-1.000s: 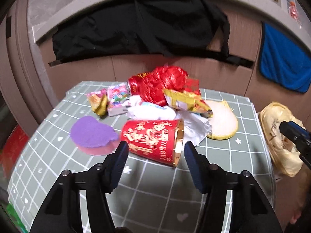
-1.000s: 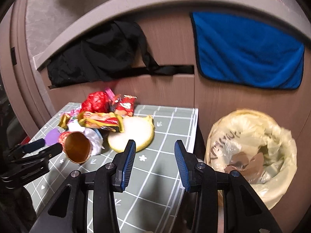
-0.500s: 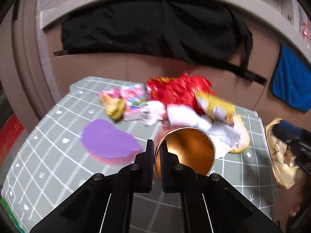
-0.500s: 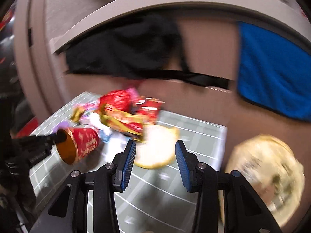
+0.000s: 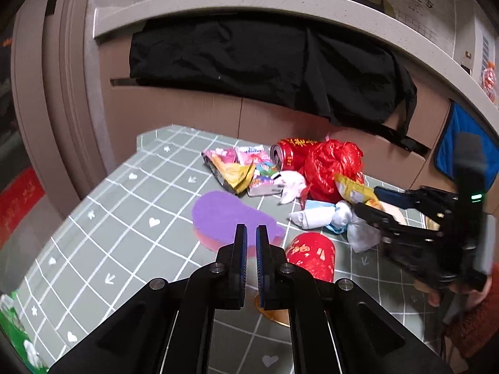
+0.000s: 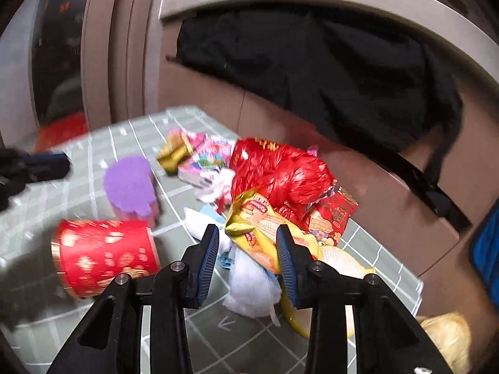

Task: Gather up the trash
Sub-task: 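Grasp the red paper cup with the left tool while the right tool grasps the yellow wrapper, then drop the red cup into the bin with the left tool while the right tool holds the wrapper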

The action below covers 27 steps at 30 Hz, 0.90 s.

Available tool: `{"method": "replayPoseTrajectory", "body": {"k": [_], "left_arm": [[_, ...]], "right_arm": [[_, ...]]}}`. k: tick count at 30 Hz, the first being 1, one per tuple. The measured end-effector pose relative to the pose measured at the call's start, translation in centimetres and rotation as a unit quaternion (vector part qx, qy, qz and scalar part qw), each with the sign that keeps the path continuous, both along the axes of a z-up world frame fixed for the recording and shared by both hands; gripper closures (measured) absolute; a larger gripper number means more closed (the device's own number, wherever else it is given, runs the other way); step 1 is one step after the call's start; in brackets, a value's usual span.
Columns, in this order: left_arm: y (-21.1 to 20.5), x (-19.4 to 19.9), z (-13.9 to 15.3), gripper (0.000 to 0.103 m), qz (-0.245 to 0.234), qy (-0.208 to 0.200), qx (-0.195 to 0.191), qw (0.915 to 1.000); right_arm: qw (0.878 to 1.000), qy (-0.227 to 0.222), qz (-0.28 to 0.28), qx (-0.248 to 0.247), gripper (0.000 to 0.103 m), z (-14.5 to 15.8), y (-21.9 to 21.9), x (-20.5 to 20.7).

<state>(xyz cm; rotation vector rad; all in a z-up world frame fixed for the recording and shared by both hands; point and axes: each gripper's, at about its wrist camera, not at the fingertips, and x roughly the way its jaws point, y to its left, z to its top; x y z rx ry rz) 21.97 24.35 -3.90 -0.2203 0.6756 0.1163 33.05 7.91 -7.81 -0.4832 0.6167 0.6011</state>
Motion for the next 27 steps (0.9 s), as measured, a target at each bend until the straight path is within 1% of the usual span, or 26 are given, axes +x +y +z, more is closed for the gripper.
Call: {"method": "replayPoseTrajectory", "body": {"k": [1, 2, 3, 4, 5, 6, 7, 8, 9, 10, 12, 13, 14, 16, 18, 20, 22, 24, 26, 27], "left_arm": [[0.2, -0.1, -0.1, 0.097, -0.002, 0.001, -0.009, 1.0], [0.4, -0.2, -0.2, 0.097, -0.005, 0.002, -0.016, 0.9999], [0.6, -0.5, -0.1, 0.095, -0.012, 0.0, -0.022, 0.9997], [0.6, -0.6, -0.1, 0.095, -0.02, -0.002, -0.023, 0.9995], [0.5, -0.9, -0.2, 0.094, -0.033, -0.005, -0.025, 0.9991], [0.3, -1.1, -0.3, 0.088, -0.044, -0.008, -0.025, 0.9987], [0.2, -1.2, -0.4, 0.078, -0.053, -0.01, -0.026, 0.9982], [0.0, -1.4, -0.8, 0.072, -0.067, -0.01, -0.028, 0.9973], [-0.1, -1.5, -1.1, 0.063, -0.077, -0.01, -0.03, 0.9965], [-0.1, -1.6, -1.5, 0.06, -0.085, -0.007, -0.035, 0.9958], [-0.1, -1.5, -2.4, 0.059, -0.091, 0.01, -0.048, 0.9946], [0.0, -1.4, -3.0, 0.056, -0.088, 0.016, -0.056, 0.9944], [0.1, -1.3, -3.3, 0.055, -0.085, 0.015, -0.062, 0.9944], [-0.1, -1.1, -3.3, 0.055, -0.078, 0.007, -0.06, 0.9951], [-0.1, -1.1, -2.9, 0.055, -0.082, 0.002, -0.069, 0.9942], [-0.3, -1.5, -2.5, 0.055, -0.096, 0.001, -0.074, 0.9926], [-0.5, -2.2, -2.2, 0.055, -0.114, -0.007, -0.068, 0.9912], [-0.8, -3.0, -2.2, 0.055, -0.121, -0.01, -0.049, 0.9914], [-0.7, -3.3, -2.7, 0.055, -0.102, 0.003, -0.029, 0.9943], [-0.5, -3.1, -3.2, 0.055, -0.09, 0.013, -0.03, 0.9954]], "right_arm": [[1.0, 0.006, -0.005, -0.018, 0.079, -0.5, 0.6, 0.3], [1.0, 0.014, -0.008, -0.02, 0.08, -0.5, 0.7, 0.6], [0.999, 0.029, -0.012, -0.007, 0.088, -0.2, 0.3, 0.9], [0.999, 0.039, -0.014, 0.01, 0.09, 0.3, -0.2, 1.1], [0.998, 0.043, -0.02, 0.032, 0.091, 1.1, -0.8, 1.3], [0.997, 0.042, -0.031, 0.055, 0.091, 2.3, -1.6, 1.5], [0.996, 0.039, -0.041, 0.068, 0.091, 3.1, -2.0, 1.7], [0.994, 0.036, -0.056, 0.088, 0.091, 4.4, -3.0, 1.7], [0.992, 0.036, -0.063, 0.1, 0.091, 5.1, -3.8, 1.6], [0.99, 0.039, -0.067, 0.119, 0.091, 6.0, -4.8, 1.4], [0.986, 0.051, -0.069, 0.142, 0.091, 7.0, -6.1, 0.9], [0.984, 0.061, -0.07, 0.15, 0.091, 7.2, -6.9, 0.6], [0.983, 0.072, -0.07, 0.154, 0.091, 7.2, -7.5, 0.4], [0.98, 0.091, -0.073, 0.159, 0.091, 6.9, -8.4, 0.1], [0.98, 0.096, -0.078, 0.156, 0.091, 6.3, -9.2, -0.4], [0.98, 0.094, -0.085, 0.153, 0.091, 6.0, -9.8, -1.0], [0.98, 0.096, -0.086, 0.154, 0.091, 5.7, -10.7, -1.6], [0.979, 0.097, -0.088, 0.154, 0.091, 5.6, -11.1, -2.2], [0.979, 0.098, -0.089, 0.155, 0.091, 5.3, -11.3, -2.5], [0.979, 0.098, -0.09, 0.155, 0.091, 5.3, -11.4, -2.6]]}}
